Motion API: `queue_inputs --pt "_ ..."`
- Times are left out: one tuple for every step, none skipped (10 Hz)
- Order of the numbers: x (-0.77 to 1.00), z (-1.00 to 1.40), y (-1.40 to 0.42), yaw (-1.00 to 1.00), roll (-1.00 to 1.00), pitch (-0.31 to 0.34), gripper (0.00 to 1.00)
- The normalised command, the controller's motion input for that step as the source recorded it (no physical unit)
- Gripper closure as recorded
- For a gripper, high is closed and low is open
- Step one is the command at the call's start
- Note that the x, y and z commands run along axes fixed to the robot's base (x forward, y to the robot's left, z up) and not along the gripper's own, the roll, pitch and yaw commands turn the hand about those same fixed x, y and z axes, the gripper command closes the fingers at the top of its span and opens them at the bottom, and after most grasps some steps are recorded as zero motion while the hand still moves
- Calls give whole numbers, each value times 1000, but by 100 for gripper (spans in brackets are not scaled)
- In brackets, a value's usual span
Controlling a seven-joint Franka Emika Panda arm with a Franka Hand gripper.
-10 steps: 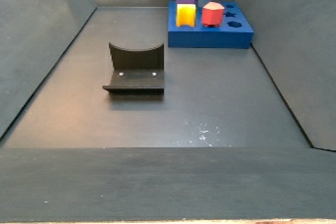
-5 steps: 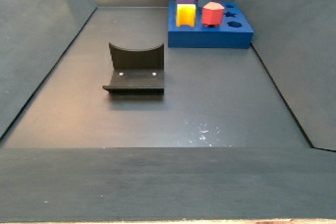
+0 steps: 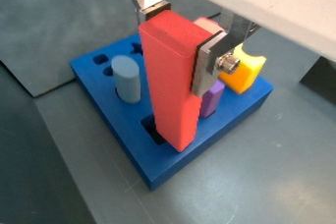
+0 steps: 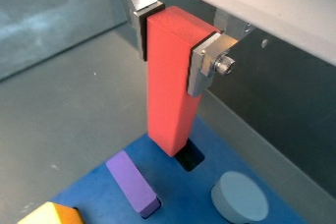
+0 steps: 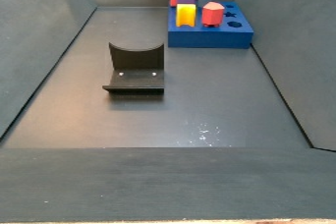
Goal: Pick up the rectangle object. Move up. Place the rectangle object on the fixture. Regrasp the rectangle object. Move to above the board. Insert the rectangle object.
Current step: Insert the rectangle object.
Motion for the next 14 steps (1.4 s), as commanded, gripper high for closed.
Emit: queue_inputs --pt "-320 -329 0 23 31 -93 100" --pt "-454 -251 0 -177 153 3 100" --pt "-806 -300 0 -357 0 -83 100" --pt "-757 -254 0 -311 0 -153 100" --pt "0 -77 -154 -94 47 0 100" --pt "0 -449 -620 -131 54 -10 100" --pt "-177 -431 -511 0 37 -20 100" --pt "-200 -537 -660 237 317 0 100" --pt "-140 -311 -231 146 27 0 100" --pt "-166 -446 -186 149 0 0 100" --pt "3 -471 -180 86 80 0 100" --pt "106 -1000 -186 20 30 -40 100" --pt "117 -1000 0 0 -30 -7 100" --pt "326 -766 143 -120 -167 61 100"
